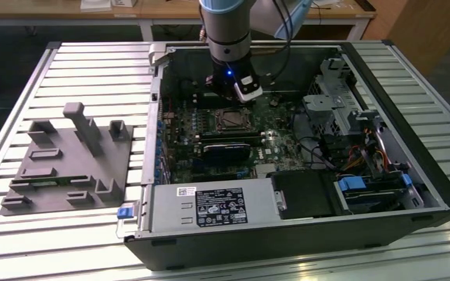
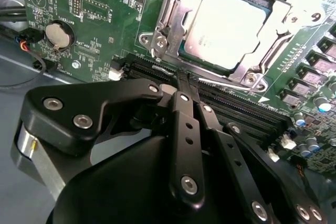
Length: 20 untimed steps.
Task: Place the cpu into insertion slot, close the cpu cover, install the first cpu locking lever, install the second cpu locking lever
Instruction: 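Install the first cpu locking lever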
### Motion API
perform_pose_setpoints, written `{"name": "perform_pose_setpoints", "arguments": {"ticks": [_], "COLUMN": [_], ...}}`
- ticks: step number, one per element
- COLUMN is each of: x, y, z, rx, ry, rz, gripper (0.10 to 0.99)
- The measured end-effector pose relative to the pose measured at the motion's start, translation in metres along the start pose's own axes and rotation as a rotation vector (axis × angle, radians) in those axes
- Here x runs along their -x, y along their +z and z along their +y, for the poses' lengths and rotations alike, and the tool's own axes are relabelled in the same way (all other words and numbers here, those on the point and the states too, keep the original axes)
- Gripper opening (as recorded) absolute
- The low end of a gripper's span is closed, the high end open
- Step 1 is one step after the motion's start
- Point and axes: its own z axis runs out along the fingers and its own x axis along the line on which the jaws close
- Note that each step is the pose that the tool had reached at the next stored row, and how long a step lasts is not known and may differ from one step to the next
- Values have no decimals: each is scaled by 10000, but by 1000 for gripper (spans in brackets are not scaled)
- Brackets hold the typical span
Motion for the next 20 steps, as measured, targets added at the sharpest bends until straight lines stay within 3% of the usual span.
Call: {"name": "perform_pose_setpoints", "arguments": {"ticks": [12, 20], "x": [-15, -20], "y": [31, 74], "z": [50, 43], "rx": [-117, -283], "ry": [507, 951], "rz": [-131, -283], "gripper": [106, 106]}}
